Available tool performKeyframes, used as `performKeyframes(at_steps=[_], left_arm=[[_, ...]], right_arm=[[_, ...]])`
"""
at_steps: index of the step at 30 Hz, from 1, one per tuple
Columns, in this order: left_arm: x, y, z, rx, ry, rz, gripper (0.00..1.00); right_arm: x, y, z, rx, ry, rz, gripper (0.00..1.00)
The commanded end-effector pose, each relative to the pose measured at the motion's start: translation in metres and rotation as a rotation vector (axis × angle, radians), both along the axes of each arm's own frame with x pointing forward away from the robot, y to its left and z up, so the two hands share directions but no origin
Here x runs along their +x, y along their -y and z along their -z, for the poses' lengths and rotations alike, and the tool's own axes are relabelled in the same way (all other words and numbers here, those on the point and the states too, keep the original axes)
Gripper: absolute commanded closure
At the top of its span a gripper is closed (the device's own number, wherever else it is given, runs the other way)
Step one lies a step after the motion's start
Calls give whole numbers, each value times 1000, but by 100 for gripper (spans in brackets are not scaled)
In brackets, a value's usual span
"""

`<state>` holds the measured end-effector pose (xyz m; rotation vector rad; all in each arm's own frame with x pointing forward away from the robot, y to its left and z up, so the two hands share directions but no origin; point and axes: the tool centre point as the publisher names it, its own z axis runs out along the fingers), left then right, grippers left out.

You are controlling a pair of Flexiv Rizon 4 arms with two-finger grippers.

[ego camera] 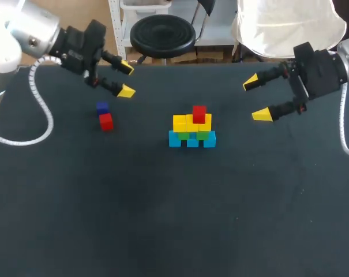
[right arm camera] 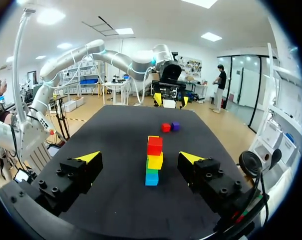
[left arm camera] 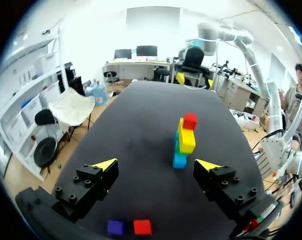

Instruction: Place the blue cubes, place green cubes on the blue cubes, place the yellow cubes on the green cubes, then place the red cubes on the yellow cubes, and place purple cube on the red cubes.

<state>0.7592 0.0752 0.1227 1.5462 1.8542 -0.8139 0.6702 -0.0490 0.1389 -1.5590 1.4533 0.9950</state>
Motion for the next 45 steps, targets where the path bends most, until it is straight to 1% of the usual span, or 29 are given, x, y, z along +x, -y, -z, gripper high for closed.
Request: performKeyframes(at_steps=[1,4,5,6,8,10,13,17,18,20,23,27,32,36,41,45], left_arm=[[-20,-23,11,22,-1,-66,0],[-22,-41,25,50,-26,-113,0],[-22,-47,30,86,-23,-130,0],[-22,-52,35,106,-30,-139,0],[-22,-62,43,112,-54,-160,0],[-22,-70,50,137,-69,-180,0],[-27,-76,57,152,-85,-199,0],[-33,-82,67,155,-99,-194,0],[-35,-84,71,149,-110,-189,0],[-34,-91,82,145,-137,-185,0],[-34,-94,96,131,-182,-186,0],[-30,-90,108,124,-196,-182,0],[-16,-83,116,105,-182,-173,0],[-8,-80,120,121,-173,-170,0],[-3,-85,119,121,-161,-188,0],[-5,-88,120,117,-161,-198,0]], right_arm=[[-1,0,0,1,2,1,0],[-1,0,0,1,2,1,0],[-1,0,0,1,2,1,0],[-1,0,0,1,2,1,0],[-1,0,0,1,2,1,0],[-1,0,0,1,2,1,0],[-1,0,0,1,2,1,0],[-1,0,0,1,2,1,0],[-1,0,0,1,2,1,0],[-1,0,0,1,2,1,0],[-1,0,0,1,2,1,0],[-1,0,0,1,2,1,0],[-1,0,0,1,2,1,0],[-1,0,0,1,2,1,0],[-1,0,0,1,2,1,0],[-1,0,0,1,2,1,0]])
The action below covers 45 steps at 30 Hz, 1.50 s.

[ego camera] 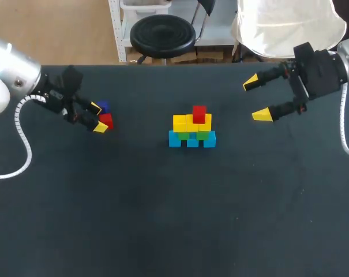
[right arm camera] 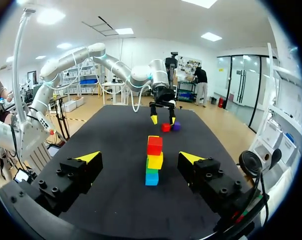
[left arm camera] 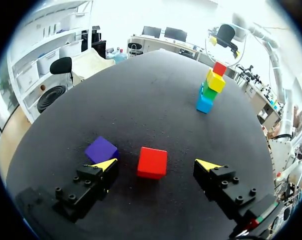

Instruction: Place the blue cubes, place green cubes on the blue cubes, place the yellow cubes on the green cubes, then place the red cubes on the yellow cubes, and place purple cube on the red cubes.

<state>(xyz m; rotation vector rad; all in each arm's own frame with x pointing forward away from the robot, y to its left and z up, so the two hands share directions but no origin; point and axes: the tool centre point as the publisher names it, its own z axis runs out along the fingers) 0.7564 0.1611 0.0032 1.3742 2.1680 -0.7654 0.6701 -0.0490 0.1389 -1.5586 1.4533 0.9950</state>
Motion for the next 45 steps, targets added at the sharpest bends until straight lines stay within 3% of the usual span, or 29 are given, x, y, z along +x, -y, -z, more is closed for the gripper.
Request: performKeyframes(at_steps=[1,23,27,28,30,34,41,42,43,44,45], left_arm=[[-3,-2,1,-6,0,-3,0],[-15,10,1,-57,49,14,0],[-15,10,1,-61,54,13,16],[-15,11,1,-62,54,12,24],[-15,11,1,-65,55,11,54],[-16,11,2,-67,54,9,74],[-18,13,3,-75,57,9,80],[-18,14,3,-76,56,10,78],[-19,14,4,-77,54,11,67],[-19,15,4,-75,43,11,4],[-19,15,4,-76,43,10,0]], right_arm=[[-1,0,0,1,2,1,0],[-1,0,0,1,2,1,0],[-1,0,0,1,2,1,0],[-1,0,0,1,2,1,0],[-1,0,0,1,2,1,0],[-1,0,0,1,2,1,0],[-1,0,0,1,2,1,0],[-1,0,0,1,2,1,0],[-1,0,0,1,2,1,0],[-1,0,0,1,2,1,0],[-1,0,0,1,2,1,0]])
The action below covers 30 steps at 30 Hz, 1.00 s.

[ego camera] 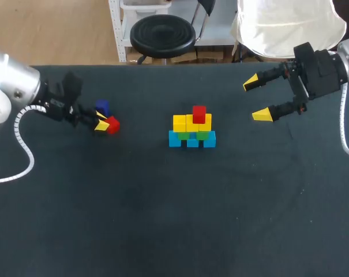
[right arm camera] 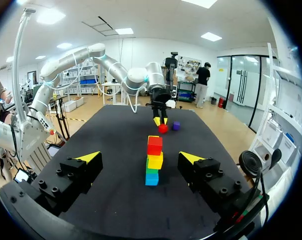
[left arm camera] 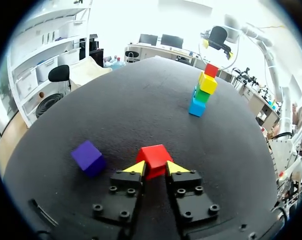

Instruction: Place the blue cubes, place green cubes on the blue cubes, place the yellow cubes on the green cubes, then place the red cubes on the yellow cubes, and place purple cube on the red cubes.

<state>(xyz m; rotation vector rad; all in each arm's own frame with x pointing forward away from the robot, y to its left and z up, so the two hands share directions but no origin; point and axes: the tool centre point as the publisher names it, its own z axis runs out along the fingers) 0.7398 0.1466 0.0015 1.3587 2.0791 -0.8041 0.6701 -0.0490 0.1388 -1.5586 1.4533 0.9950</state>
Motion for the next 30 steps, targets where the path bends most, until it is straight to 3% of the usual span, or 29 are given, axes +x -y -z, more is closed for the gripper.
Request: performKeyframes(at_steps=[1,9,24,28,29,30], left_arm=[[-3,0,2,-5,-1,-7,0],[-6,4,1,18,52,-76,0],[-10,9,4,43,90,-273,0],[-9,9,3,42,89,-274,6],[-9,10,4,43,87,-278,16],[-8,10,4,42,87,-283,18]], right_arm=[[-1,0,0,1,2,1,0],[-1,0,0,1,2,1,0],[-1,0,0,1,2,1,0],[-1,0,0,1,2,1,0],[-1,0,0,1,2,1,0],[-1,0,0,1,2,1,0]])
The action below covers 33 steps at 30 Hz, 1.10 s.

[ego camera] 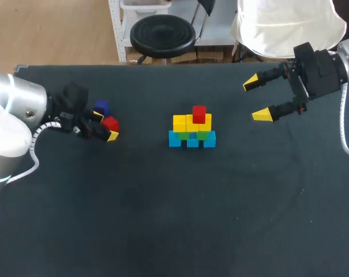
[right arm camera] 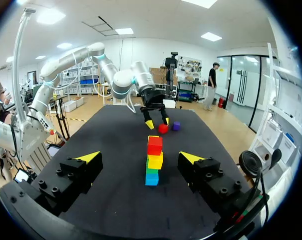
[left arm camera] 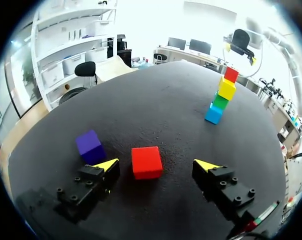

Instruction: Place the blue cubes, place green cubes on the blue cubes, place the yellow cubes on the green cubes, then place the red cubes on the yellow cubes, and place purple cube on the red cubes.

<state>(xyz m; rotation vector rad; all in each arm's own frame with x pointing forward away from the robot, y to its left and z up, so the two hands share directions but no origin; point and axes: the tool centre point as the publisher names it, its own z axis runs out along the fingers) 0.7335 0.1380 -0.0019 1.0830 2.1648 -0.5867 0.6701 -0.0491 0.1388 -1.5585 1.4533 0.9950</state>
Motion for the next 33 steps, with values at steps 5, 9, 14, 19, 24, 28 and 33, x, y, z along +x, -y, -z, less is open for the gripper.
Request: performKeyframes(at_steps=[5,9,14,19,24,28,33], left_arm=[[0,4,3,-2,9,-23,16],[1,5,4,-15,6,-31,13],[5,6,4,-17,8,-38,15],[7,5,3,-17,16,-43,36],[8,6,3,-16,19,-42,55],[9,8,3,-17,19,-36,67],[10,9,2,-29,20,-12,100]], right_arm=[[-1,0,0,1,2,1,0],[-1,0,0,1,2,1,0],[-1,0,0,1,2,1,0],[-1,0,0,1,2,1,0],[-1,0,0,1,2,1,0],[-1,0,0,1,2,1,0],[-1,0,0,1,2,1,0]])
